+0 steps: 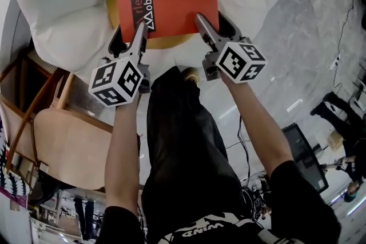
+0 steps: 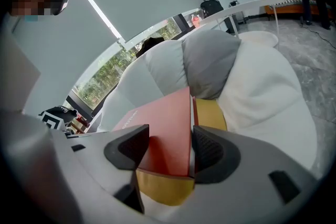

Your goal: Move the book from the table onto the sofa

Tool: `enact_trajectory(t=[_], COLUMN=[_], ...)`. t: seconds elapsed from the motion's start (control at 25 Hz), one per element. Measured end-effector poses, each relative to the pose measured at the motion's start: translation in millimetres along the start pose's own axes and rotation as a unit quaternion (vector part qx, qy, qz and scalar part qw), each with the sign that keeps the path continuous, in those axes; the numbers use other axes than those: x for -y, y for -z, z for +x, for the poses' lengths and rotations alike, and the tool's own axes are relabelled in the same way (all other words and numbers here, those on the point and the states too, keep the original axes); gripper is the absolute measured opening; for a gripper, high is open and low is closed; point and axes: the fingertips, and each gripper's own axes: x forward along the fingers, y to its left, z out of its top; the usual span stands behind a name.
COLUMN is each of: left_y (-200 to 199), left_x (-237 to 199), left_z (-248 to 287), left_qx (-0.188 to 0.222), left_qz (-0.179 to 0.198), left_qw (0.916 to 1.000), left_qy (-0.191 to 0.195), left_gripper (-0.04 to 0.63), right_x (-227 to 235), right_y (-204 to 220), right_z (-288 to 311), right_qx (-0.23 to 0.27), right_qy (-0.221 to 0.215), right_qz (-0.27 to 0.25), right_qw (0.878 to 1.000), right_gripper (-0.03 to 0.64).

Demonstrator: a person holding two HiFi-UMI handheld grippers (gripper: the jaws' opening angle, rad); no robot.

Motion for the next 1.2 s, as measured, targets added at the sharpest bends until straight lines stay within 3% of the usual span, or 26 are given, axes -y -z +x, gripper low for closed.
enact_trajectory(t=[0.6, 1.2], left_y=[48, 72], left_x=[-36, -52], left_z=[36, 49], left_qx=[-0.014, -0.049], left_qz=[-0.026, -0.015], left_qw=[0.9995, 0.9984], left_qy=[-0.015, -0.024], left_gripper=[0.264, 0.264], right_x=[32, 44], right_y=[41, 67], right_z=[41, 55], right_qx=[-0.029, -0.064], right_qy=[0.000, 0.005], right_qz=[-0.010, -0.019], right_qw=[1.000, 0.998], right_gripper=[0.258, 0.256])
